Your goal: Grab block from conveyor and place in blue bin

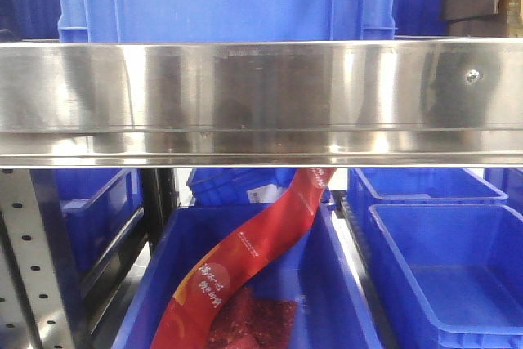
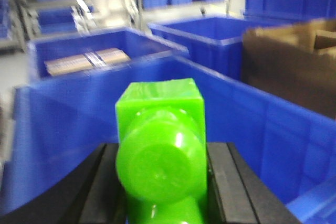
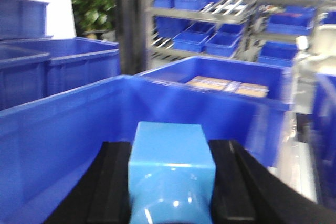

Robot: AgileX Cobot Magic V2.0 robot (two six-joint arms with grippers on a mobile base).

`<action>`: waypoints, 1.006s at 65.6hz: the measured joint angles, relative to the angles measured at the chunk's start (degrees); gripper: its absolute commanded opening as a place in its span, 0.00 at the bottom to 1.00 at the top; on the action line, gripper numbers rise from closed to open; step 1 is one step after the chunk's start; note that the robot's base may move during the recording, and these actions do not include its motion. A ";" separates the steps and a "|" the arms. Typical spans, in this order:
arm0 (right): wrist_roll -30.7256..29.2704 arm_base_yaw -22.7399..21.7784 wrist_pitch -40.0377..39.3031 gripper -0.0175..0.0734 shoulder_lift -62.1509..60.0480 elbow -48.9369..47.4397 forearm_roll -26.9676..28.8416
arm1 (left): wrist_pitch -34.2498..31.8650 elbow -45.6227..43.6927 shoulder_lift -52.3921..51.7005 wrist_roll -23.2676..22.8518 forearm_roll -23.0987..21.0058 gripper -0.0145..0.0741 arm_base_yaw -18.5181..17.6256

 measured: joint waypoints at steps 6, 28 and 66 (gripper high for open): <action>0.00 0.75 2.11 0.06 3.98 -4.59 0.00 | -0.05 -1.99 3.73 0.00 0.00 0.20 -0.27; 0.00 1.01 10.77 0.62 11.57 -12.82 2.37 | -0.86 -3.76 8.97 0.00 -0.10 0.62 -0.27; 2.05 0.02 11.77 0.01 7.37 -12.58 3.47 | 0.36 -3.91 3.26 0.00 -0.86 0.04 1.97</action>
